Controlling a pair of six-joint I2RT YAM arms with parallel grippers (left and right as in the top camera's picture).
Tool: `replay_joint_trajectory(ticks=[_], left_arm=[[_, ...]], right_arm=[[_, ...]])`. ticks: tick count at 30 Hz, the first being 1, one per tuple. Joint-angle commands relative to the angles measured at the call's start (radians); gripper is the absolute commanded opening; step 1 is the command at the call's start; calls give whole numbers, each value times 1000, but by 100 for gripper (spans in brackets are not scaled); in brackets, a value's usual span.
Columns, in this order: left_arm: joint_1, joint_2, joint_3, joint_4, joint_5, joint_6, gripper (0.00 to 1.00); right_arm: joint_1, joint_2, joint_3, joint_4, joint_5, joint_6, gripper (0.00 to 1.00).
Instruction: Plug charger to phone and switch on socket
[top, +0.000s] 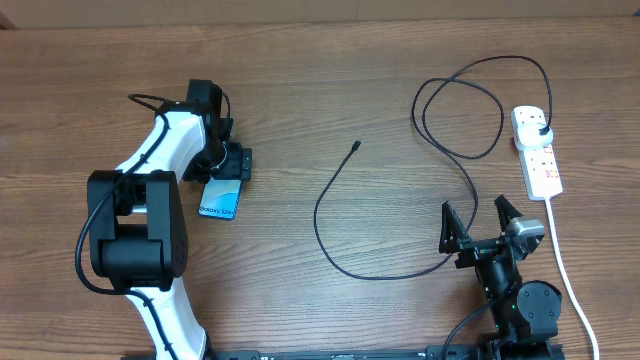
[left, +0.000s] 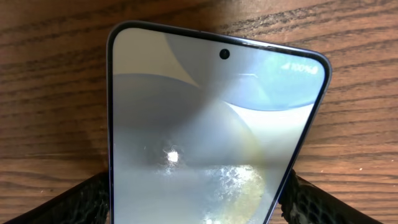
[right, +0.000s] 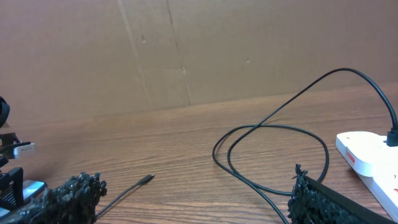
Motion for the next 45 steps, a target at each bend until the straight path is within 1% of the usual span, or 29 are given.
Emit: replay_joint_trajectory(ticks=[1,3,8,17,25,31,41,45], left_arm=[[-1,68,-54,-13,97,-26,89],[-1,68,-54,-11,98,-26,89],[-1,68,-54,-10,105,-26,95],[-1,68,-54,-20,105,-27,90],[-1,68,-54,-37,105,-116,90],[-1,68,-54,-59,104,-150,90],[-1,68,-54,-63,105,-259,90],[-1,68,-54,-64,105,-283,90]], right_arm=[[5,-11,-11,3,13,-2,100],[5,-11,-11,3,13,-2,100],[5,-11,-11,3,13,-2,100],[5,-11,-11,3,13,-2,100],[5,-11,-11,3,13,-2,100],[5,-11,-11,3,13,-2,100],[5,-11,-11,3,13,-2,100],[5,-11,-11,3,13,-2,100]])
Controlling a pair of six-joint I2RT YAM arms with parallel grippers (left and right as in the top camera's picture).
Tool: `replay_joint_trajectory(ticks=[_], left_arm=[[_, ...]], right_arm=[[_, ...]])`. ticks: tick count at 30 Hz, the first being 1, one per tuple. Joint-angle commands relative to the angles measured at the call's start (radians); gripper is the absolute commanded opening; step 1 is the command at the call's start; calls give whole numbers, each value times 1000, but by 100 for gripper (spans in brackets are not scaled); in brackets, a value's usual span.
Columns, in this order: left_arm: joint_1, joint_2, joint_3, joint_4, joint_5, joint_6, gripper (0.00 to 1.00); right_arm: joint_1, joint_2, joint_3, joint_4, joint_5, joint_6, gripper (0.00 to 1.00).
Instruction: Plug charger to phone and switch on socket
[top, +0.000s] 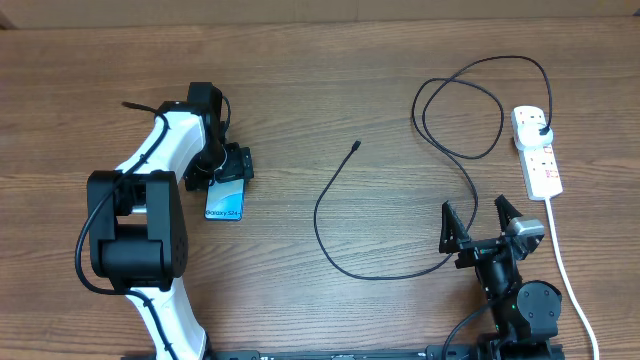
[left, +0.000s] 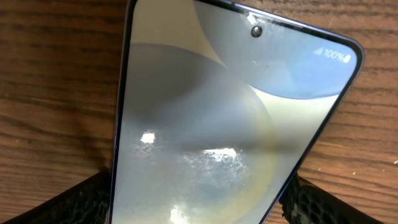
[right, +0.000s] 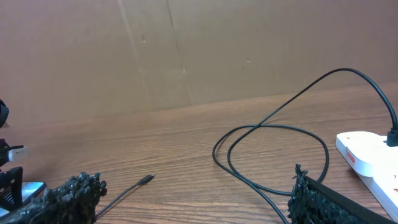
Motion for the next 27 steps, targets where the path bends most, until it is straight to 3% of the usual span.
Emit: replay_joint_trajectory(ticks=[1,15,27], left_arm=[[-1,69,-54,-17,85,-74,90],[-1,69,-54,-7,103,-96,90],[-1,69,-54,23,73,133,92]], right_arm=[[5,-11,-11,4,13,-2,100],[5,-11,-11,4,13,-2,100],[5,-11,-11,4,13,-2,100]])
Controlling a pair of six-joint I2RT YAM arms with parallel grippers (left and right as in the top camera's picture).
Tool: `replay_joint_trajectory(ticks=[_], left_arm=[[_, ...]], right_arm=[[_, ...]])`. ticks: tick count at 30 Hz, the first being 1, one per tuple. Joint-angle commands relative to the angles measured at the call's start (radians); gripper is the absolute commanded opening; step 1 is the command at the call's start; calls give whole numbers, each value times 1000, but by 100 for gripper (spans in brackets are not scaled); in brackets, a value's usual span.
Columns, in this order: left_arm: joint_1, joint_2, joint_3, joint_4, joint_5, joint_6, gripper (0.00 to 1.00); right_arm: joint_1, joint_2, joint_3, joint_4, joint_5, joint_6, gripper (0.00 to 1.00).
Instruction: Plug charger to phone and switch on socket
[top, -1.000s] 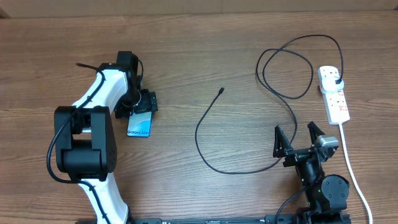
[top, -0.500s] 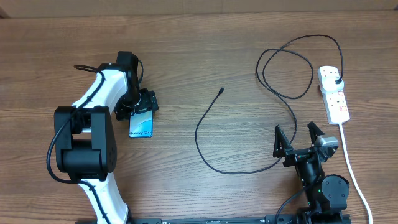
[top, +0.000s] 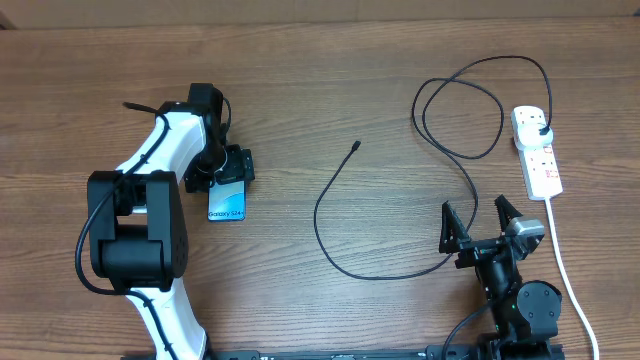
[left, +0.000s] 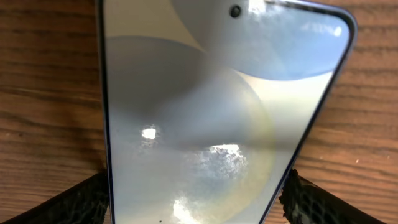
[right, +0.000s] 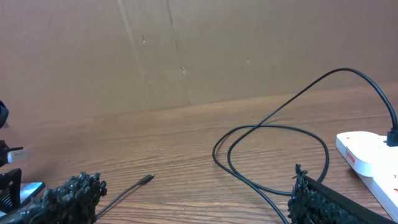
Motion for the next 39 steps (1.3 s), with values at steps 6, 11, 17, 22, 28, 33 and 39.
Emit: replay_joint_trajectory(ticks=[6,11,17,22,28,33,39], left_arm=[[-1,69,-51,29,67,184,94],[-1,69,-51,30,51,229,95],[-1,69,-51,23,52,204,94],[-4,69,-53,25,52,199,90],[-4,69,-53,27,49,199,87],[-6,69,-53,35,49,198,76],[-5,69,-45,28,48,200,76]], right_arm=[[5,-11,-11,4,13,-2,100],[5,-11,-11,4,13,-2,100],[5,-11,-11,4,13,-2,100],[5,-11,-11,4,13,-2,100],[5,-11,-11,4,13,-2,100],[5,-11,-11,4,13,-2,100],[5,-11,-11,4,13,-2,100]])
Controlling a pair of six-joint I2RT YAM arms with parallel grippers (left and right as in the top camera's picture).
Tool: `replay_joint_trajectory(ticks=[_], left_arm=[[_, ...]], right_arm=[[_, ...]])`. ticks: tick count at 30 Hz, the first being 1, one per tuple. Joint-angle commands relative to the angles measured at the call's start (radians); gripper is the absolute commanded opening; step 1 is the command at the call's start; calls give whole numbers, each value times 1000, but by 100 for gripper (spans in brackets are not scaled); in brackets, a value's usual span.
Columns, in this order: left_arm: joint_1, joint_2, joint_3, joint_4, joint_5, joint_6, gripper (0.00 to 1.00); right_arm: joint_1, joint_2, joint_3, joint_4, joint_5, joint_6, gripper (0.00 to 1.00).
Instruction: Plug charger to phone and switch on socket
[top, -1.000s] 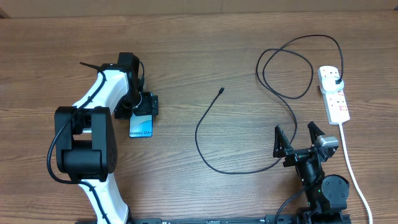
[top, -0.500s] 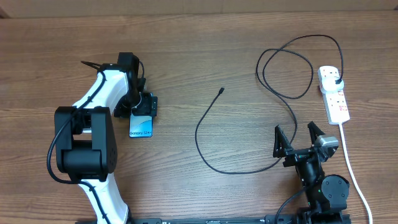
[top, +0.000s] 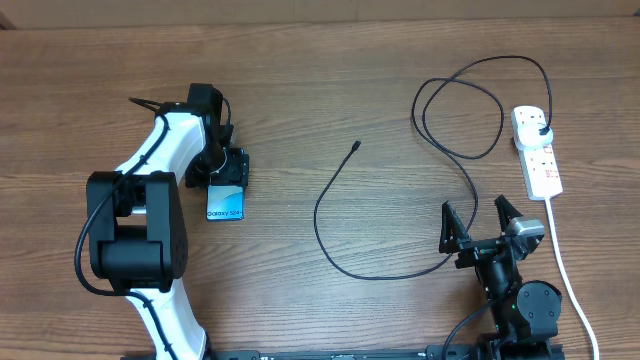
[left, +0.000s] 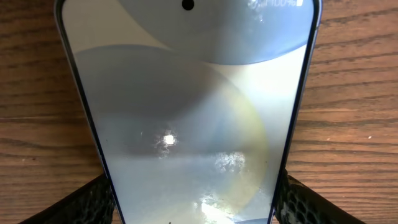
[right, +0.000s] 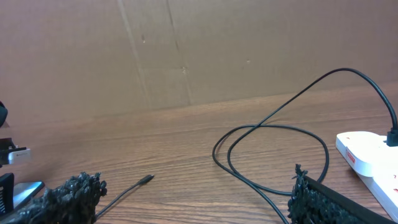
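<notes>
The phone (top: 225, 201) lies screen up on the wooden table (top: 320, 80) at the left, its screen lit. My left gripper (top: 227, 176) is shut on its near end. In the left wrist view the phone (left: 186, 112) fills the frame, with black fingers (left: 93, 199) pressed against both long edges. The black charger cable (top: 325, 235) loops across the middle, its free plug tip (top: 357, 145) lying bare; the tip (right: 147, 180) also shows in the right wrist view. My right gripper (top: 478, 228) rests open near the front edge, nothing in it.
A white power strip (top: 537, 152) lies at the far right with the charger's plug (top: 541, 130) in it and its own white lead running toward the front edge. A brown cardboard wall (right: 186, 50) stands behind the table.
The phone has turned a little in the left gripper's grasp and now sits square between the fingers, its camera hole shifted left in the wrist view. The right arm and cable are unchanged.
At first the phone lay skewed, its far end swung left, with the left gripper at its near end. It then stood straighter and a little further right. Now it lies lined up with the fingers. The right gripper stayed open and still throughout.
</notes>
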Motion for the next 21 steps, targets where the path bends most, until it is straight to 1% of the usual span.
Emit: replay_joint_trajectory(ticks=[1,6,14,21], left_arm=[[-5,74,-35,19,64,23,77],[-5,73,16,-25,64,22,76],[-5,73,193,-179,64,6,74],[-6,73,326,-268,69,-5,74]], right_arm=[[5,-11,-11,3,13,-2,100],[5,-11,-11,3,13,-2,100],[5,-11,-11,3,13,-2,100],[5,-11,-11,3,13,-2,100]])
